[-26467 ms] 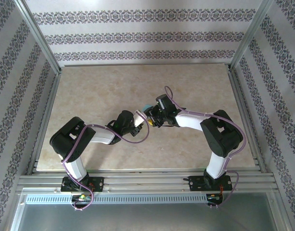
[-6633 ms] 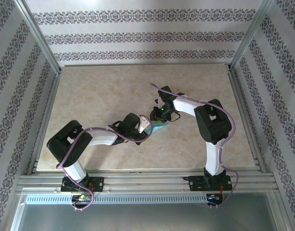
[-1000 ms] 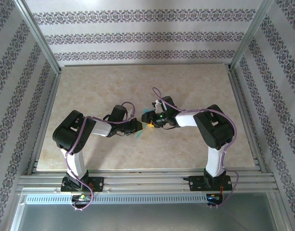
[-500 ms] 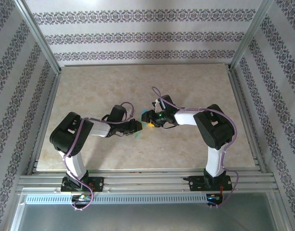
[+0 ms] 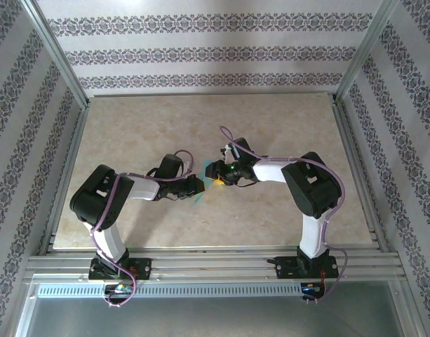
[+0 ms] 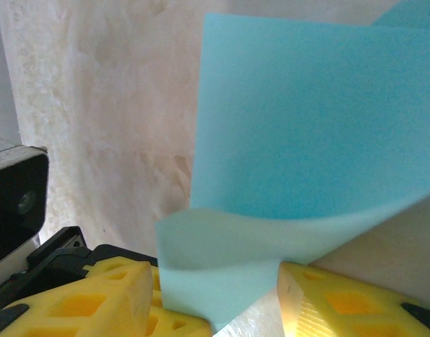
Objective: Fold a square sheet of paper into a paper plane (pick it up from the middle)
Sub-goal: Fold the wing for the fifth time at the center of the table.
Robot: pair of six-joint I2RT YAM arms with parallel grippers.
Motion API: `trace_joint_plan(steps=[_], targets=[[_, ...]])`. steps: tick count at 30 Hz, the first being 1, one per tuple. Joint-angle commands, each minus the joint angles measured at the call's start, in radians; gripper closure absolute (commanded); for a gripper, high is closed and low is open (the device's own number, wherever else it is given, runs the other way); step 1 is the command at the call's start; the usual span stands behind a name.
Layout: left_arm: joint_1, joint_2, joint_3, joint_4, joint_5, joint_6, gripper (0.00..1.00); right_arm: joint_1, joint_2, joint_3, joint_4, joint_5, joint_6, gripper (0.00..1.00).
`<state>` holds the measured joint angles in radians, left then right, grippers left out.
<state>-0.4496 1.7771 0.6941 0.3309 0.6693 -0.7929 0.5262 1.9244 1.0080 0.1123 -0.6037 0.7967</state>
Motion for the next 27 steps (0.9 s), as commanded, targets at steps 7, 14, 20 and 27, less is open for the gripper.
trace_joint_plan(steps=[7, 14, 20, 27], targets=[[0.014, 0.038, -0.010, -0.064, -0.033, 0.001, 0.89, 0.016, -0.030, -0.017, 0.081, -0.075, -0.068, 0.48], [0.016, 0.042, -0.011, -0.062, -0.033, 0.003, 0.89, 0.031, 0.019, 0.021, 0.062, -0.066, -0.057, 0.48], [0.016, 0.048, -0.004, -0.062, -0.033, 0.003, 0.89, 0.040, 0.048, 0.040, 0.037, -0.062, -0.060, 0.48], [0.015, 0.048, -0.005, -0.059, -0.030, 0.003, 0.88, 0.041, 0.071, 0.059, 0.014, -0.038, -0.053, 0.48]])
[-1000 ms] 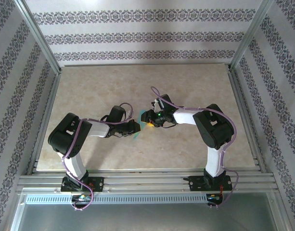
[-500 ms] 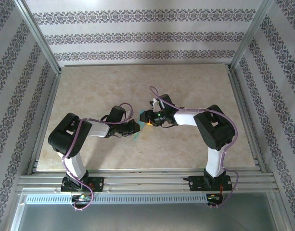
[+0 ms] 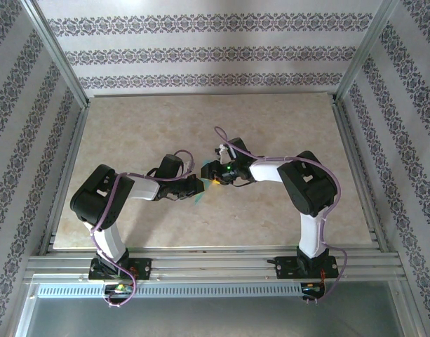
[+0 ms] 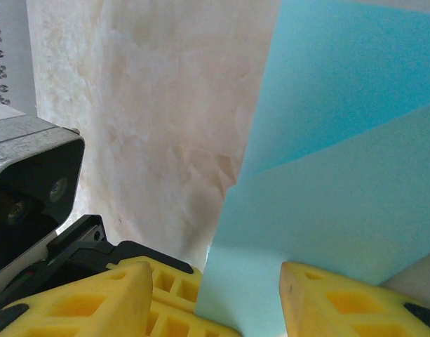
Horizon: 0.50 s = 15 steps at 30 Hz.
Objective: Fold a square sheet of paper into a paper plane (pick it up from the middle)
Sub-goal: Fold the wing for the fifth time at the center of the table.
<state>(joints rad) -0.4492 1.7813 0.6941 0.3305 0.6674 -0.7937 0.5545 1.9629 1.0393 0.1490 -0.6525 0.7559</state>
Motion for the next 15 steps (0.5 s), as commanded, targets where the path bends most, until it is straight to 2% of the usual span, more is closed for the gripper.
trace_joint_plan(steps=[1, 5, 15], targets=[[0.015, 0.045, -0.005, -0.060, -0.028, 0.004, 0.89, 0.013, 0.035, 0.035, -0.039, 0.017, -0.014, 0.48], [0.016, 0.044, -0.004, -0.064, -0.028, 0.006, 0.88, 0.016, 0.043, 0.059, -0.139, 0.074, -0.035, 0.48], [0.015, -0.019, -0.038, -0.112, -0.032, 0.014, 0.77, 0.019, 0.065, 0.100, -0.288, 0.162, -0.061, 0.48]])
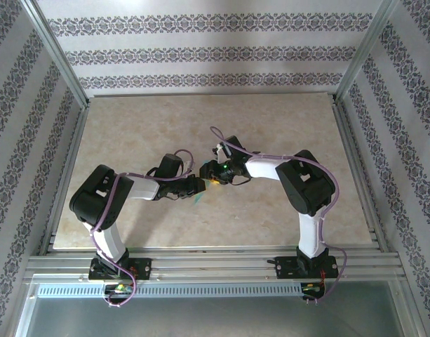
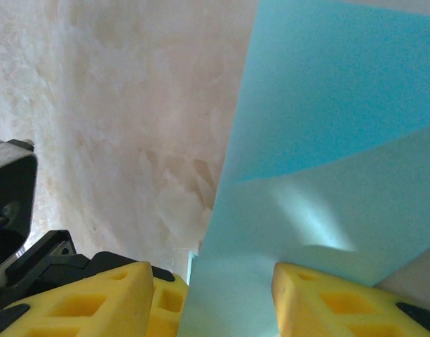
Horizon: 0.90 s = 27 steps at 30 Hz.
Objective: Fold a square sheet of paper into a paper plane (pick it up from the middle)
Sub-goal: Fold the wing for the fifth time at the center of the table.
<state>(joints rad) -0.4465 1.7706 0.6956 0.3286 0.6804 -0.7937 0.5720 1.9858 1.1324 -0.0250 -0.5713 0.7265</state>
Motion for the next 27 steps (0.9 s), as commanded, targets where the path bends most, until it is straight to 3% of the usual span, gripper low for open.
trace_joint_plan(steps=[1, 11, 27], targets=[[0.012, -0.018, -0.046, -0.119, -0.045, 0.014, 0.77, 0.002, 0.044, 0.010, -0.122, 0.084, -0.034, 0.48], [0.013, -0.070, -0.061, -0.156, -0.056, 0.013, 0.75, 0.004, 0.063, 0.040, -0.178, 0.106, -0.042, 0.50], [0.013, -0.135, -0.054, -0.226, -0.073, 0.024, 0.72, 0.032, 0.087, 0.104, -0.340, 0.284, -0.062, 0.54]])
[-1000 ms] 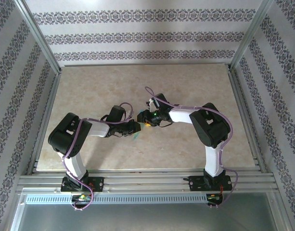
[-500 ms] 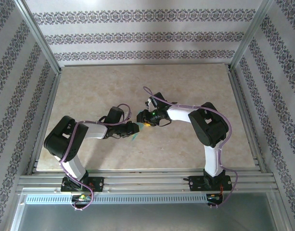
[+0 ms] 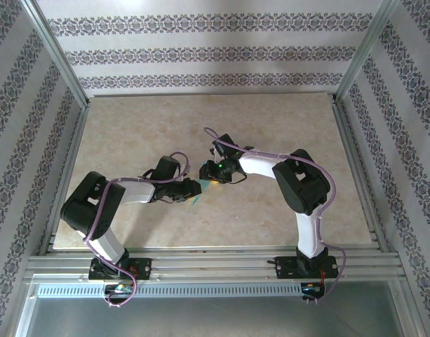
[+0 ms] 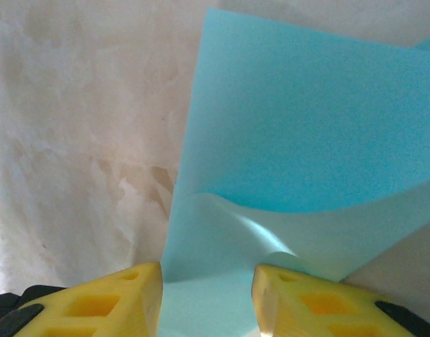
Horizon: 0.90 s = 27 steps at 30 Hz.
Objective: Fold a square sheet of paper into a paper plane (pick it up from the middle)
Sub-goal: Fold the wing for the fifth time at the center of the table.
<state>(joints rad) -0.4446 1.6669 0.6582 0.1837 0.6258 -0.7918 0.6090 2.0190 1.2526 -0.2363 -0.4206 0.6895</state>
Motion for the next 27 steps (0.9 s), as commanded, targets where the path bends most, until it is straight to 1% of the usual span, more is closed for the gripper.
trace_joint_plan(steps=[1, 9, 13, 16, 21, 23, 25, 27], targets=[[0.011, -0.040, -0.018, -0.088, -0.021, 0.024, 0.72, -0.004, 0.056, -0.014, -0.129, 0.134, -0.025, 0.54], [0.012, -0.043, -0.018, -0.084, -0.014, 0.017, 0.83, -0.003, 0.062, -0.002, -0.127, 0.125, -0.022, 0.54], [0.012, -0.039, -0.020, -0.081, 0.002, 0.019, 0.85, -0.002, 0.064, 0.001, -0.128, 0.126, -0.018, 0.54], [0.008, -0.035, -0.017, -0.115, -0.007, 0.034, 0.86, -0.002, 0.067, 0.004, -0.132, 0.126, -0.015, 0.54], [-0.002, -0.063, 0.028, -0.241, -0.064, 0.103, 0.78, -0.003, 0.070, 0.003, -0.130, 0.123, -0.007, 0.54], [-0.003, -0.103, 0.054, -0.296, -0.092, 0.132, 0.75, -0.006, 0.071, 0.003, -0.130, 0.121, -0.004, 0.54], [-0.002, -0.163, 0.078, -0.336, -0.125, 0.154, 0.70, -0.006, 0.071, 0.005, -0.130, 0.120, -0.004, 0.54], [-0.003, -0.216, 0.088, -0.352, -0.150, 0.167, 0.68, -0.006, 0.072, 0.005, -0.130, 0.118, -0.004, 0.54]])
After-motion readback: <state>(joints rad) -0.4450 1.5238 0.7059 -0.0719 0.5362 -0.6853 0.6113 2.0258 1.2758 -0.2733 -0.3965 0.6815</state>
